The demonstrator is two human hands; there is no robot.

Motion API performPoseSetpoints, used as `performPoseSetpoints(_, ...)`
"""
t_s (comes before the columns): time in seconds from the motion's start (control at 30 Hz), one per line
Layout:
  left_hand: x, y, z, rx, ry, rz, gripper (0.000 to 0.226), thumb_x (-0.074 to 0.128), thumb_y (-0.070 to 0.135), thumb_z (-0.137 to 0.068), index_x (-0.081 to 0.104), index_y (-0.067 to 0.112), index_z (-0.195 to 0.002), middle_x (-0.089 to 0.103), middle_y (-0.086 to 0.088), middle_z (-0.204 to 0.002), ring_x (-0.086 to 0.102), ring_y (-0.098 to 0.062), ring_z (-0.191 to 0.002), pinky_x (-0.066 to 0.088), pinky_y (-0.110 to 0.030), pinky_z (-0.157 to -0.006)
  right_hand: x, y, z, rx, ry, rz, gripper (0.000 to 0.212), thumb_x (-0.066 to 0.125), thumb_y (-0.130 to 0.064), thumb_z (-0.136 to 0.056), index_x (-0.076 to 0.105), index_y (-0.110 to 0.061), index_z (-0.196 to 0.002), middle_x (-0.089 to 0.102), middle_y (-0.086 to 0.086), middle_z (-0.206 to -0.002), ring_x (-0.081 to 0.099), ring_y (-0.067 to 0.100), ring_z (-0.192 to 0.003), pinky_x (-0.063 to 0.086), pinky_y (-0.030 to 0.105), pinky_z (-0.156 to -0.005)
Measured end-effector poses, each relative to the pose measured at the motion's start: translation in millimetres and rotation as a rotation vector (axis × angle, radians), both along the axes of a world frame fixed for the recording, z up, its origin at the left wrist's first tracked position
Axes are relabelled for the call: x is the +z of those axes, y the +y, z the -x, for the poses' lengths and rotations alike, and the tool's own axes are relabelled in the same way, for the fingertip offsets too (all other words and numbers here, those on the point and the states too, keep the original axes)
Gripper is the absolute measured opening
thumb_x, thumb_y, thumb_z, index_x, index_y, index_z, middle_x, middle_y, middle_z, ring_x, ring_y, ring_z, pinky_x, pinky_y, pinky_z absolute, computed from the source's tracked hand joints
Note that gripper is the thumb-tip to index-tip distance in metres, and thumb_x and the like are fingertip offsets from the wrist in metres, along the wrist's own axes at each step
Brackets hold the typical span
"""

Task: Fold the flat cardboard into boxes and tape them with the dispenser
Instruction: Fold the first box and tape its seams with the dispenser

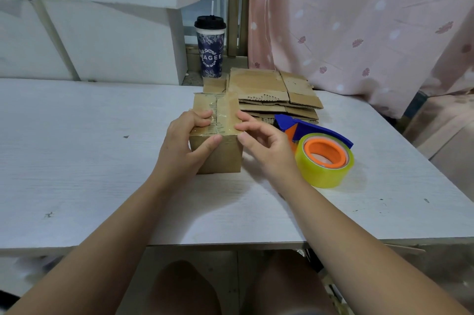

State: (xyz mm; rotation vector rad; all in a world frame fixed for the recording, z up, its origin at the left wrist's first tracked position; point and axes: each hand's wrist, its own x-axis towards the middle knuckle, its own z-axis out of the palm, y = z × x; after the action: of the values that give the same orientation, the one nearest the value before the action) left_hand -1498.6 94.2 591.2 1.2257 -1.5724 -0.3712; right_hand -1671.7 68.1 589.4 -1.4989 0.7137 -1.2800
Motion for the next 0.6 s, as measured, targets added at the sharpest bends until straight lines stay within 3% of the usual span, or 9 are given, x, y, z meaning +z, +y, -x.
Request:
performPoseSetpoints(0.17,5,5,12,0.113,0.014,0.0,0.028,0.072,0.029,-0.074,0.056,0.015,-0.091,0.056,0.016,-0.111,0.052,-0.015,-0.112,0.038,-0.039,-0.1,-2,4,-6,-0.055,0.022,0.037,0.023,0.054,0.003,-0.092,0.063,-0.018,-0.092,0.057,-0.004,-0.127,0.052,0.013,-0.125,0.043,0.041,-0.105)
performPoseSetpoints(0.27,3,18,18,0.266,-0.192,0.106,0.036,0.068,0.043,-0.076,0.062,0.01,-0.091,0.06,0.012,-0.107,0.044,-0.014,-0.104,0.033,-0.032,-0.092,0,10,-18,-0.143,0.039,0.041,0.017,0.057,-0.011,-0.094,0.056,-0.026,-0.085,0.059,-0.006,-0.126,0.056,0.012,-0.118,0.047,0.031,-0.095)
performPoseSetpoints(0.33,0,27,17,0.315,-0.331,0.13,0.045,0.051,0.054,-0.078,0.067,0.014,-0.091,0.064,0.006,-0.107,0.045,-0.02,-0.106,0.028,-0.045,-0.1,2,9,-25,-0.197,0.072,0.032,0.019,0.059,-0.014,-0.092,0.051,-0.025,-0.08,0.063,-0.011,-0.12,0.059,0.009,-0.111,0.047,0.029,-0.091)
performPoseSetpoints(0.4,5,36,10,0.288,-0.309,0.083,0.046,0.037,0.054,-0.082,0.069,0.022,-0.091,0.062,0.012,-0.105,0.045,-0.018,-0.109,0.012,-0.053,-0.109,7,7,-27,-0.185,0.105,0.015,0.02,0.057,-0.008,-0.092,0.048,-0.021,-0.08,0.065,-0.015,-0.112,0.061,0.008,-0.106,0.049,0.032,-0.088)
performPoseSetpoints(0.47,17,39,-6,0.241,-0.28,0.074,0.043,0.033,0.049,-0.084,0.07,0.028,-0.09,0.061,0.018,-0.101,0.048,-0.011,-0.108,0.007,-0.046,-0.109,12,4,-24,-0.097,0.127,-0.015,0.02,0.051,-0.002,-0.094,0.046,-0.017,-0.082,0.066,-0.014,-0.109,0.062,0.01,-0.104,0.051,0.038,-0.09)
performPoseSetpoints(0.53,28,38,-25,0.219,-0.296,0.113,0.04,0.038,0.044,-0.086,0.071,0.026,-0.1,0.061,0.019,-0.107,0.052,-0.011,-0.111,0.022,-0.04,-0.106,20,2,-20,-0.002,0.163,-0.034,0.021,0.047,0.001,-0.096,0.046,-0.016,-0.083,0.067,-0.01,-0.109,0.062,0.008,-0.099,0.049,0.034,-0.089)
performPoseSetpoints(0.6,35,38,-43,0.145,-0.251,0.044,0.033,0.048,0.045,-0.085,0.067,0.033,-0.111,0.054,0.028,-0.121,0.047,0.002,-0.119,0.03,-0.022,-0.099,27,1,-15,0.087,0.169,-0.073,0.02,0.045,0.002,-0.097,0.048,-0.015,-0.085,0.067,-0.008,-0.11,0.062,0.005,-0.095,0.049,0.027,-0.085)
